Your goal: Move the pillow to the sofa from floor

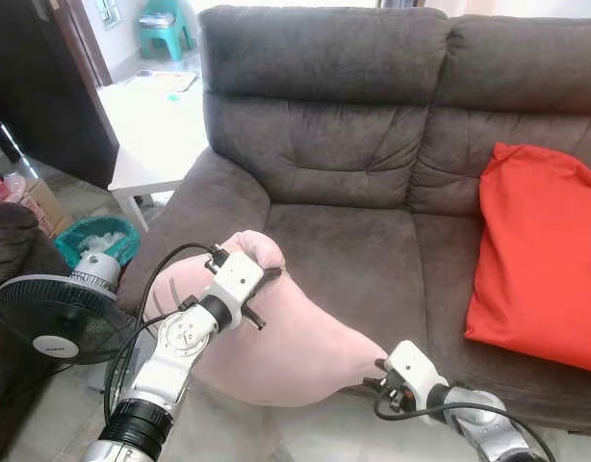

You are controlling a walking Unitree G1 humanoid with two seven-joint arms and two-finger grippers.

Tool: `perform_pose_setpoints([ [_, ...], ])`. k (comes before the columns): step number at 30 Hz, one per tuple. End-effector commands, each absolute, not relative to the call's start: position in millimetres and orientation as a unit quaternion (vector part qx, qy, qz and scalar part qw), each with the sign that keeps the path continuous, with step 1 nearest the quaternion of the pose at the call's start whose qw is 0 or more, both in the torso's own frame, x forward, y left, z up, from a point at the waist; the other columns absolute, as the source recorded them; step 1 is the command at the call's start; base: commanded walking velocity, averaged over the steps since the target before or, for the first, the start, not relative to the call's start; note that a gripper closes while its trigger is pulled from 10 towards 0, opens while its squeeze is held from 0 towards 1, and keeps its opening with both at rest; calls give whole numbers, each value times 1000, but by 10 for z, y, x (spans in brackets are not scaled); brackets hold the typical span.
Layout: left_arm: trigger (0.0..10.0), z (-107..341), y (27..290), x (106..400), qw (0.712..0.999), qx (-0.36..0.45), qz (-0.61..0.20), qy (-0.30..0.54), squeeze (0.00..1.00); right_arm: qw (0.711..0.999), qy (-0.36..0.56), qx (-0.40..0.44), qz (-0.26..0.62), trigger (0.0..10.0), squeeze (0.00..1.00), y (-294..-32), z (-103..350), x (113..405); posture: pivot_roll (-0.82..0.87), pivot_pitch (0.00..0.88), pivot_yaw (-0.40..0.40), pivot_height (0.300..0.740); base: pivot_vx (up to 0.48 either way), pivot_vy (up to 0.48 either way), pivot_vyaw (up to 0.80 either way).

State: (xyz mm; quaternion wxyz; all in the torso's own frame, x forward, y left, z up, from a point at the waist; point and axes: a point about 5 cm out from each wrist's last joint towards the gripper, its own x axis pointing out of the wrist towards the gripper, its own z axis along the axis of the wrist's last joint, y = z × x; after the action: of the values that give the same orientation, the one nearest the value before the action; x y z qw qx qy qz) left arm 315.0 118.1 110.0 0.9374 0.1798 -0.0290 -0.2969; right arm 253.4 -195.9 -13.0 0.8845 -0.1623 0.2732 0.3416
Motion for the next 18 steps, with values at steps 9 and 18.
perform_pose_setpoints([
  [9, 10000, 1289, 1075, 3157, 916, 194, -346, -67, 0, 873, 299, -211, 324, 10000, 1000, -1965, -186, 2551, 70, 0, 18, 740, 0, 0, 0],
  [18, 10000, 1285, 1038, 3157, 913, 195, -353, -63, 0, 843, 352, -255, 318, 10000, 1000, -2085, -307, 2431, 67, 0, 9, 740, 0, 0, 0],
])
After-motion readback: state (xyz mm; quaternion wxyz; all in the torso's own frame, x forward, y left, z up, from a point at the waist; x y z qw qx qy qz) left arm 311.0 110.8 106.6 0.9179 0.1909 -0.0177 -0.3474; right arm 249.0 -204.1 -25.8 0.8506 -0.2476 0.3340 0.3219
